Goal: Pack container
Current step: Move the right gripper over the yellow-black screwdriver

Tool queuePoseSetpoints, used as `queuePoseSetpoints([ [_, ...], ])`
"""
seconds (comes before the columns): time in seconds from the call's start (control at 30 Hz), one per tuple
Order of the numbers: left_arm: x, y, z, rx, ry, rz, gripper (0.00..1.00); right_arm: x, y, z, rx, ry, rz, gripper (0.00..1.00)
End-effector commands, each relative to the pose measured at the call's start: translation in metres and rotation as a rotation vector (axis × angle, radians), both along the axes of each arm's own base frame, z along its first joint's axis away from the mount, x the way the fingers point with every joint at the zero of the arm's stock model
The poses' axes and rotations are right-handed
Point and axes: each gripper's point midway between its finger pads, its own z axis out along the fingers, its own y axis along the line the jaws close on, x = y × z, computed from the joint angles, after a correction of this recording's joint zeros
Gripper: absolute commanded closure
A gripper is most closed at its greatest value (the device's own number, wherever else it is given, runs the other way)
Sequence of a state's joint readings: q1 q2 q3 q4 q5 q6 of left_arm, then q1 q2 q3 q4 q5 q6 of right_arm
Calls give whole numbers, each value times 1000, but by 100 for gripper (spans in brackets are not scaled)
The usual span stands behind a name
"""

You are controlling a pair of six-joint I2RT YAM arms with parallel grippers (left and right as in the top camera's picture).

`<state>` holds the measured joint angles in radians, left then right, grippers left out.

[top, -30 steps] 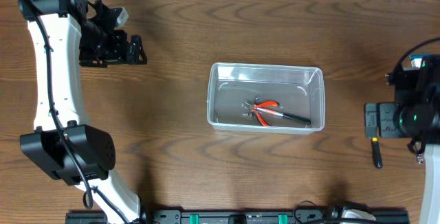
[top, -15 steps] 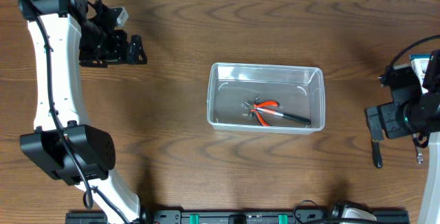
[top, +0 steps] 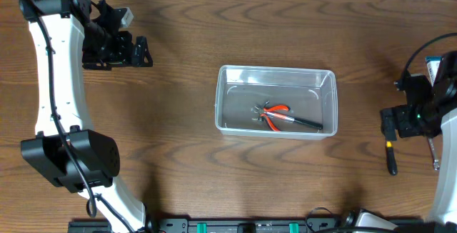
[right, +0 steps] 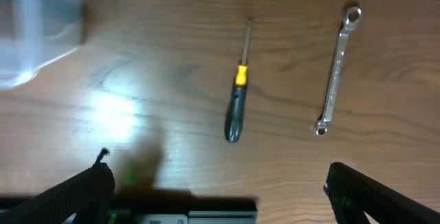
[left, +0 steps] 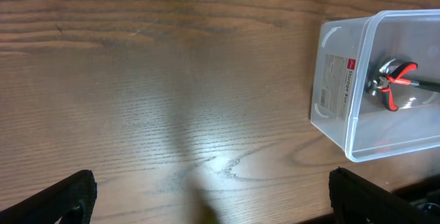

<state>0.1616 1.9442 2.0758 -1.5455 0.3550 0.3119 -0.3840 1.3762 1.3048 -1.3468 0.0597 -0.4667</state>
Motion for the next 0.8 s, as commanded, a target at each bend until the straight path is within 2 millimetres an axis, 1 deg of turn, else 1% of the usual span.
queuePoseSetpoints([
  [0.0, 0, 1, -2, 8, 9, -5, 2, -6, -14, -20, 14, 17, -124, 1],
  [0.2, 0, 1, -2, 8, 9, -5, 2, -10, -32, -43, 8, -3, -199, 1],
  [0.53, 0, 1, -2, 8, 9, -5, 2, -4, -35, -78, 7, -46, -198, 1],
  [0.7, 0, 1, -2, 8, 9, -5, 2, 10, -30, -89, 41, -110, -157, 1],
  [0.77, 0, 1, -2, 8, 8, -5, 2, 13, -31, -91, 37, -128, -150, 1],
])
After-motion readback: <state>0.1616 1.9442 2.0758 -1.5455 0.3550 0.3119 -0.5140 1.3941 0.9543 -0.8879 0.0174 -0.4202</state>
